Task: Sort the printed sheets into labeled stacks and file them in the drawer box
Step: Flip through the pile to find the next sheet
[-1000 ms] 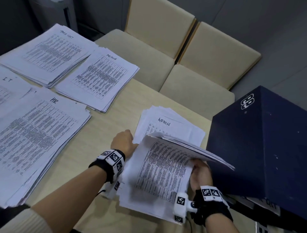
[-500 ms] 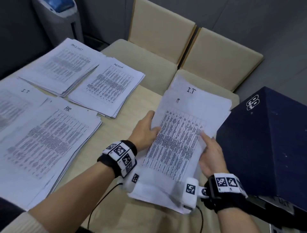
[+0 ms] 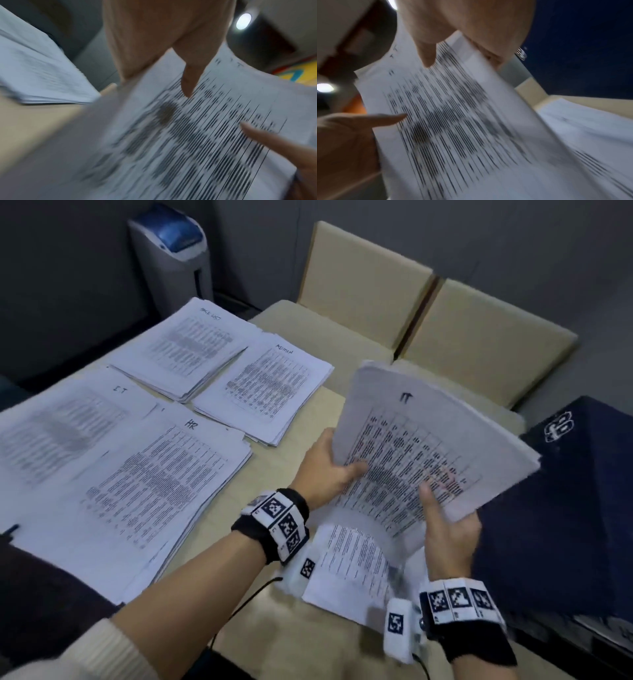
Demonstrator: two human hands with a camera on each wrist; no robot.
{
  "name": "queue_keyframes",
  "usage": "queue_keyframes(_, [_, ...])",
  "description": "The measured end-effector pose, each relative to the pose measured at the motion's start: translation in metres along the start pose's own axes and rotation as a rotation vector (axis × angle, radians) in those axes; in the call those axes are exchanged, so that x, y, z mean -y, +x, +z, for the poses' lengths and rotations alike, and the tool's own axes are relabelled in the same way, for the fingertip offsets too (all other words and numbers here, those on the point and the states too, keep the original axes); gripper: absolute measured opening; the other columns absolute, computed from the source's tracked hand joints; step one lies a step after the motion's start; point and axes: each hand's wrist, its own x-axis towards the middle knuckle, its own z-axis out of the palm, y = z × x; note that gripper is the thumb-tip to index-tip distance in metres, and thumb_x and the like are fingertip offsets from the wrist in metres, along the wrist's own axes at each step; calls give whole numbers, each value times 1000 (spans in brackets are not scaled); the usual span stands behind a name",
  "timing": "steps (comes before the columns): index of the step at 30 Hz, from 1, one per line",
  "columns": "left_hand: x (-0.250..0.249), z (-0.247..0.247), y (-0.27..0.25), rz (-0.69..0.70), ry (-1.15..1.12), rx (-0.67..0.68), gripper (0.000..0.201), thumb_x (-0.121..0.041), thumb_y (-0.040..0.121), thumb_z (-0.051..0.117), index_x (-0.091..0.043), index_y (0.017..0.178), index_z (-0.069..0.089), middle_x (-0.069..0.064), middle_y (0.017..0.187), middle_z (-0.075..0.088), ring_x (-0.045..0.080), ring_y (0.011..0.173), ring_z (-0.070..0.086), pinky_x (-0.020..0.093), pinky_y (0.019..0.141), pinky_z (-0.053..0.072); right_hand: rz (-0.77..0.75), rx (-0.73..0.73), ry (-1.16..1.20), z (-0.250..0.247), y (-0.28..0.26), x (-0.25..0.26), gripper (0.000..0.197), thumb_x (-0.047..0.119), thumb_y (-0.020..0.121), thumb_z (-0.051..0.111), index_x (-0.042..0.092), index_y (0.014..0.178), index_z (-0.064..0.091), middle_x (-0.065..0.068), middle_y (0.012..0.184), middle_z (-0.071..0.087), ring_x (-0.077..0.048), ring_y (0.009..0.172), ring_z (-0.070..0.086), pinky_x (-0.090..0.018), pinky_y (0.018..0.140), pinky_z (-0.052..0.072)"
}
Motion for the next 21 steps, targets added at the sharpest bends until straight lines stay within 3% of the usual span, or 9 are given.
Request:
queue_keyframes(2, [24,-2,-5,-76,142,51,52,-30,87,74,-12,129,50,4,112,67,22,96,69,48,87,58,58,57,-159,1,-1,-24,57,59,79,70,17,116,61,7,102,64,-9,91,62,-34,92,50])
queue_keyframes(5, [39,-9,-10,-104,213,43,42,-32,95,63,-8,128,54,8,115,68,22,99,67,44,90,57,8,50,-216,16,6,-33,66,56,90,60,11,136,51,-2,124,61,-22,115,57,-47,107,43])
queue_keyframes(7, [42,-22,-13,-78,176,-26,39,-32,98,59,-8,128,54,6,114,67,18,94,64,35,84,55,-67,97,-206,32,13,-26,44,51,93,59,11,113,61,-1,99,63,-19,91,60,-41,89,53])
queue_keyframes(10, [42,-54,-22,-68,112,-175,32,-29,99,58,-9,124,58,-4,97,65,6,81,60,20,71,50,-89,207,-156,64,8,-7,18,33,96,61,19,86,55,7,70,52,-5,59,53,-20,60,44])
queue_keyframes(12, [44,-84,-29,-89,113,-250,32,-29,98,60,-8,122,59,-1,97,66,12,84,62,27,73,54,-68,315,-82,86,0,-1,8,26,94,65,19,95,61,14,83,63,15,70,60,-8,69,45])
queue_keyframes(14, [48,-120,-38,-147,95,-295,32,-30,97,61,-12,123,58,5,102,67,23,92,66,36,80,58,-10,437,-82,108,-8,-5,19,33,93,65,19,106,64,12,99,68,6,90,64,-19,84,49])
queue_keyframes(17, [55,-182,-54,-232,42,-373,31,-29,95,64,-19,123,60,10,106,69,33,98,67,54,89,56,190,528,-74,137,-21,-30,13,30,99,56,18,98,60,0,91,67,-10,76,64,-23,65,52])
queue_keyframes(19, [59,-228,-65,-272,61,-449,31,-27,94,66,-20,124,60,12,105,69,38,97,66,56,87,56,328,540,-97,154,-29,-51,17,26,100,54,9,98,58,-12,90,69,-18,69,67,-23,55,53])
queue_keyframes(21, [67,-279,-74,-316,105,-509,30,-24,94,65,-21,123,60,13,104,69,37,90,67,51,79,59,380,596,-269,167,-37,-77,15,22,99,57,7,99,57,-15,92,70,-22,73,67,-30,63,55])
